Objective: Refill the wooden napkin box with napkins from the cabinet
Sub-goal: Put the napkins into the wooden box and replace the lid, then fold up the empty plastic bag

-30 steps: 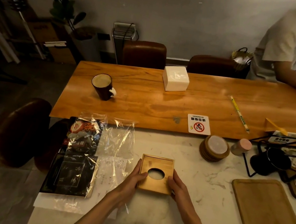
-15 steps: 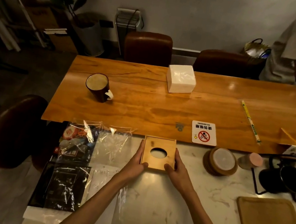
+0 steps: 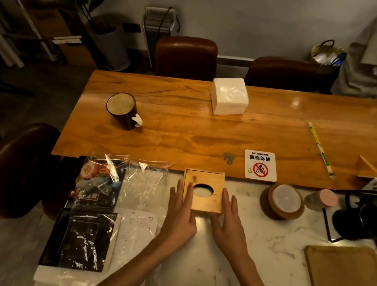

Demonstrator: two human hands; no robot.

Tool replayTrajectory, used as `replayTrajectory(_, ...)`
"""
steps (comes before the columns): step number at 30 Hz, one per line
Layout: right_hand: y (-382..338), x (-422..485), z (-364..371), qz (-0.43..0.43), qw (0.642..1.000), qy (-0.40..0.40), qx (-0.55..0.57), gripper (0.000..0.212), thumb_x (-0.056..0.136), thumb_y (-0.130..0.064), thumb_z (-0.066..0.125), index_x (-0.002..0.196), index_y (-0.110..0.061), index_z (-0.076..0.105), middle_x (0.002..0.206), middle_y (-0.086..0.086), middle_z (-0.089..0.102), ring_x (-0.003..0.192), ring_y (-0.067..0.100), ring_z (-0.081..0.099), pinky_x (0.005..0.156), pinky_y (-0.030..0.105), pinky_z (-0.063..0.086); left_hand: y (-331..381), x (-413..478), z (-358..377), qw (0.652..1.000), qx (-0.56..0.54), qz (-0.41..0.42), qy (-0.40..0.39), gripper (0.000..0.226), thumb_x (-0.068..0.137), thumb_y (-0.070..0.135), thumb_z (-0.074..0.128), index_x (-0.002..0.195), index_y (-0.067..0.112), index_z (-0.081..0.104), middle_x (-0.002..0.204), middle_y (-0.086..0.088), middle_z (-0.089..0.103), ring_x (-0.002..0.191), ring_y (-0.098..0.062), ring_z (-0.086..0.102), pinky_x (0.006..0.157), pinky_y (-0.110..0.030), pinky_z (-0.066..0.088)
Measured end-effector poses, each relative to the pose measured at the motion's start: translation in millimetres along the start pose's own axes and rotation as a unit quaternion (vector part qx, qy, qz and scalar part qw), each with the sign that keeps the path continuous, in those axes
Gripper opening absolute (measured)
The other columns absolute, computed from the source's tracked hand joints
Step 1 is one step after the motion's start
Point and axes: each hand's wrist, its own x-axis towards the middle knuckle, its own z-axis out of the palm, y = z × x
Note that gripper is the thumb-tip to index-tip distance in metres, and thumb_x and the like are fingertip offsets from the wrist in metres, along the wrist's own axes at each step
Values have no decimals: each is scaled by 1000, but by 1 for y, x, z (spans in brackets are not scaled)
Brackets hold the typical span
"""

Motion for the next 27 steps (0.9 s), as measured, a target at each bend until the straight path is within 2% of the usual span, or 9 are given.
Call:
replayTrajectory(4, 1, -35, 12, -32, 988, 44, -146, 72, 97, -47, 44, 154, -37, 2, 164, 11, 0, 150, 35, 5, 114, 45, 28, 0, -30, 20, 990, 138, 14, -1, 88, 91, 19, 44, 152, 22, -19, 153, -7, -40, 139, -32, -40, 117, -48, -18)
replayTrajectory(10, 9, -43, 10, -9, 971, 0, -237, 73, 98, -49, 36, 150, -42, -15, 164, 10, -7, 149, 39, -6, 116, 47, 23, -6, -37, 17, 983, 181, 16, -38, 93, 88, 14, 47, 151, 24, -20, 153, -2, -38, 138, -34, -40, 114, -54, -19)
replayTrajectory(15, 3, -41, 3, 13, 969, -32, -244, 72, 99, -51, 35, 150, -42, -15, 164, 10, -8, 149, 40, -6, 117, 48, 20, -12, -36, 4, 982, 181, 34, -35, 78, 96, 21, 44, 155, 26, -8, 159, -1, -26, 144, -34, -30, 116, -54, -16)
replayTrajectory(16, -2, -43, 2, 13, 974, -20, -226, 71, 99, -49, 38, 152, -41, -8, 164, 11, -2, 149, 39, -1, 116, 47, 22, -16, -37, -1, 985, 166, 38, -18, 72, 98, 22, 42, 155, 25, -2, 161, -2, -18, 145, -33, -26, 117, -52, -15)
replayTrajectory(18, -15, -50, 0, -18, 987, 59, -147, 60, 99, -37, 47, 153, -29, 21, 158, 11, 28, 144, 33, 28, 109, 41, 36, -23, -40, -21, 988, 117, 62, 77, 58, 101, 22, 40, 154, 26, 17, 163, -2, 6, 150, -27, -12, 119, -46, -12)
replayTrajectory(20, -32, -56, 1, -47, 992, 107, -48, 39, 98, -25, 54, 136, -20, 51, 136, 8, 58, 120, 24, 56, 94, 33, 47, -36, -46, -53, 976, 35, 62, 208, 49, 101, 17, 42, 147, 27, 33, 158, 3, 23, 149, -17, 2, 121, -38, -4)
replayTrajectory(21, -45, -56, 4, -43, 995, 93, 9, 30, 98, -23, 55, 127, -20, 59, 125, 6, 65, 110, 22, 62, 89, 30, 49, -49, -48, -72, 962, -9, 42, 269, 47, 100, 14, 46, 144, 26, 39, 155, 4, 29, 148, -16, 8, 121, -39, 1)
replayTrajectory(24, -88, -41, 23, -23, 988, -27, 153, 24, 97, -17, 55, 120, -16, 64, 120, 5, 67, 109, 20, 63, 94, 30, 50, -101, -43, -131, 924, -64, -29, 377, 39, 95, 14, 57, 133, 15, 52, 136, -6, 54, 133, -28, 43, 111, -53, 36)
replayTrajectory(27, -122, -2, 56, -12, 983, -60, 176, 44, 98, -20, 54, 141, -9, 48, 136, 7, 55, 125, 21, 52, 106, 38, 43, -143, -24, -177, 927, -179, -143, 299, 54, 95, 30, 59, 143, 9, 42, 135, -14, 56, 124, -32, 52, 102, -48, 45)
